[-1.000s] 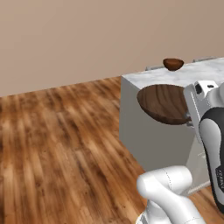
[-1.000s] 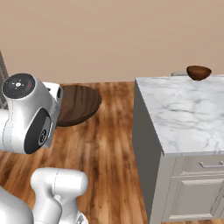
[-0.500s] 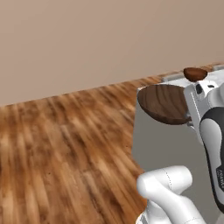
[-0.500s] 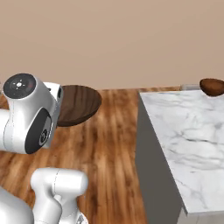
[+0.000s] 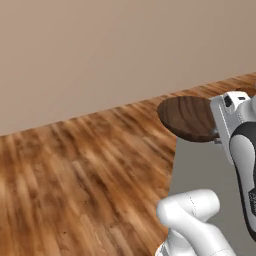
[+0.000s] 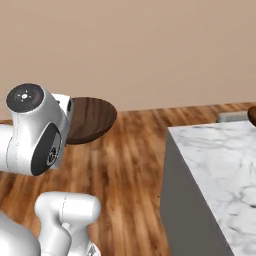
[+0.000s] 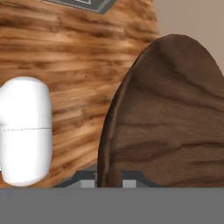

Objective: Pick up the bowls from the cabinet and place each bowl in front of a stool on the dining counter.

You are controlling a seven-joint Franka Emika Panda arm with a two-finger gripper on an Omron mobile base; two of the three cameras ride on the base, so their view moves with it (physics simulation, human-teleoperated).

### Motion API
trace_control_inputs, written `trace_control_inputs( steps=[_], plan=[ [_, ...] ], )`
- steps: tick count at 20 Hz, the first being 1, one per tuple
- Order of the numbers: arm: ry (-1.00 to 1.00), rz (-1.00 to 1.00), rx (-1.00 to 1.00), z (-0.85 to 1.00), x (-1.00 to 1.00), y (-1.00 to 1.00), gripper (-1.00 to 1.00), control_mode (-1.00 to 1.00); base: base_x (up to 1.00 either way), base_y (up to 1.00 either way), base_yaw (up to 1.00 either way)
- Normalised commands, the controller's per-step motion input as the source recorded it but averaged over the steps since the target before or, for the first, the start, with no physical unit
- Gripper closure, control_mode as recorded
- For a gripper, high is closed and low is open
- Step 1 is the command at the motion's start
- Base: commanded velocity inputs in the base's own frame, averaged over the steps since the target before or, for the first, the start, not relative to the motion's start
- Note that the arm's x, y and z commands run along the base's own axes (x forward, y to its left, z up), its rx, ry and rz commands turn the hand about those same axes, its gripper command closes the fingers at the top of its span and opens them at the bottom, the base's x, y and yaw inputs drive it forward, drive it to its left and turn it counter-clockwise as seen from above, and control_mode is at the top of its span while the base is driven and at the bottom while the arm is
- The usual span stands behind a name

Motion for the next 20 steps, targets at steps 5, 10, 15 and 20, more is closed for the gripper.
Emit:
trace_control_inputs(
  steps=[5,10,15,20],
  plan=[
    [0.00,0.00,0.00,0.00,0.00,0.00,1.00,1.00,1.00,1.00,-0.25],
    [0.00,0.00,0.00,0.00,0.00,0.00,1.00,1.00,1.00,0.77,-0.26],
    [0.00,0.00,0.00,0.00,0.00,0.00,1.00,1.00,1.00,0.67,-0.30],
    [0.00,0.00,0.00,0.00,0.00,0.00,1.00,1.00,1.00,0.70,-0.37]
  ],
)
